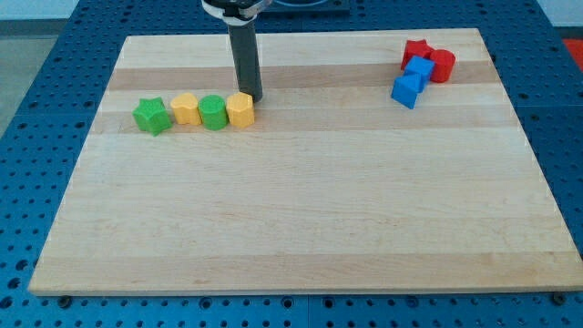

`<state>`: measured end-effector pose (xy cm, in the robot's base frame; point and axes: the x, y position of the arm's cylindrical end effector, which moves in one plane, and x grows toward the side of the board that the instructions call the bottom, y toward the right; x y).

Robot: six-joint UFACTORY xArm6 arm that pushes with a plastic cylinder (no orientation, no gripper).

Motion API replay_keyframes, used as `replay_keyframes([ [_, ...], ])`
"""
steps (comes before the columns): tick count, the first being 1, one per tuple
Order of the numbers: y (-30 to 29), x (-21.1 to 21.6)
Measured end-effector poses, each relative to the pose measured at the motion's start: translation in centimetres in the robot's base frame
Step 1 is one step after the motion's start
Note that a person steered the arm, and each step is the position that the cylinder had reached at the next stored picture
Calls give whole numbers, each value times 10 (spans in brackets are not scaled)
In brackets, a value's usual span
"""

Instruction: Move robot arm right side of blue triangle

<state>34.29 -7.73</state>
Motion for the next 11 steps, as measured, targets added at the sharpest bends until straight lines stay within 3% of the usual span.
replay_keyframes([
  [3, 10, -10],
  [5, 81, -31],
  [8, 100, -30],
  [10, 162, 24],
  [11, 181, 74],
])
